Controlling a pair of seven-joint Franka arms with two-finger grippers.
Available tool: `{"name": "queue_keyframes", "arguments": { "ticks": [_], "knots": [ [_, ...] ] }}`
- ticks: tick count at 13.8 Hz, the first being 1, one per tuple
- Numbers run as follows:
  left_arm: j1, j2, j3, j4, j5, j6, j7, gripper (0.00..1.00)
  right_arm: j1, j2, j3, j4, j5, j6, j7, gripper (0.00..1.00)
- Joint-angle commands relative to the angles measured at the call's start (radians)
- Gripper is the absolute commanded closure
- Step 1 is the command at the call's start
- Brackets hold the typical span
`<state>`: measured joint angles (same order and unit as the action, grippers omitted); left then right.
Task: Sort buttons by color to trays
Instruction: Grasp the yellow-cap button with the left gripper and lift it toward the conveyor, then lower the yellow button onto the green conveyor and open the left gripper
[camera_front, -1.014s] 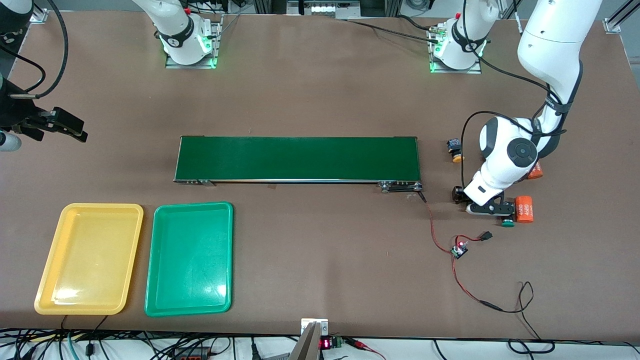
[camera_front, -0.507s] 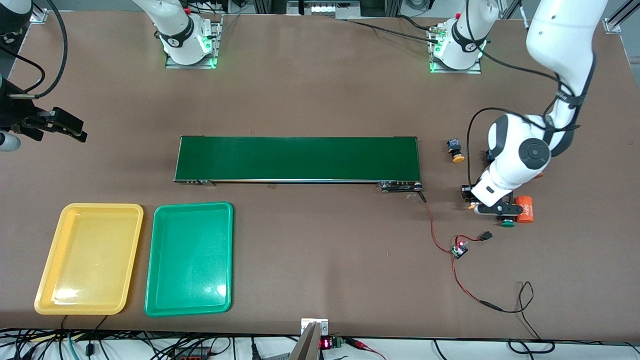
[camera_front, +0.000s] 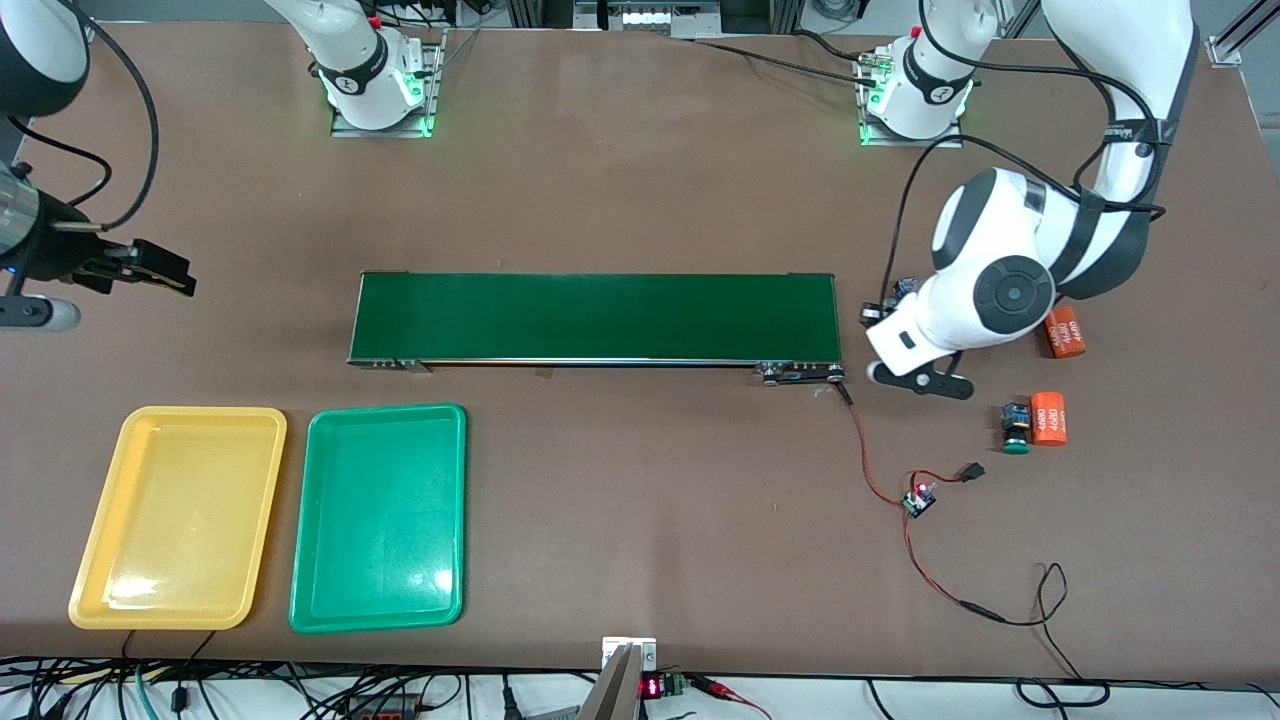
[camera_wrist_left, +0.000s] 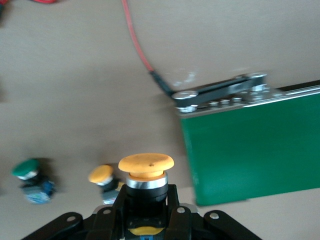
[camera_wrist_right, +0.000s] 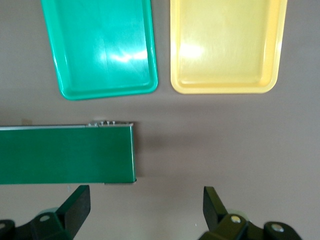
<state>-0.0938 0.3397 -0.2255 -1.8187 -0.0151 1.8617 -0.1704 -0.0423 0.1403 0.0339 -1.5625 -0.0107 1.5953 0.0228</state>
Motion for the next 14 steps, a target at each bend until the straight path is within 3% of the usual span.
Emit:
{"name": "queue_keyframes", "arguments": {
  "ticks": [1, 10, 11, 12, 13, 14],
  "knots": [
    [-0.039, 0.054, -0.055, 0.030, -0.034, 0.002, -0.172, 0.87, -0.010, 0.013, 0.001, 0.013, 0.009, -0.046, -0.020, 0.00],
    [-0.158, 0.108, -0.055, -0.112, -0.020, 0.292, -0.287, 0.79, -0.011, 0.027, 0.000, 0.012, 0.003, -0.066, -0.021, 0.00],
    [-0.158, 0.111, -0.055, -0.114, -0.020, 0.298, -0.291, 0.70, -0.011, 0.027, 0.000, 0.012, 0.003, -0.066, -0.021, 0.00],
    [-0.155, 0.111, -0.055, -0.113, -0.020, 0.295, -0.293, 0.49, -0.011, 0.027, -0.002, 0.012, 0.006, -0.066, -0.021, 0.00],
    [-0.152, 0.104, -0.055, -0.105, -0.020, 0.283, -0.290, 0.00, -0.011, 0.027, -0.002, 0.010, 0.006, -0.066, -0.021, 0.00],
    [-0.147, 0.099, -0.057, -0.094, -0.020, 0.262, -0.294, 0.00, -0.010, 0.027, 0.000, 0.007, 0.006, -0.067, -0.020, 0.00]
  ]
}}
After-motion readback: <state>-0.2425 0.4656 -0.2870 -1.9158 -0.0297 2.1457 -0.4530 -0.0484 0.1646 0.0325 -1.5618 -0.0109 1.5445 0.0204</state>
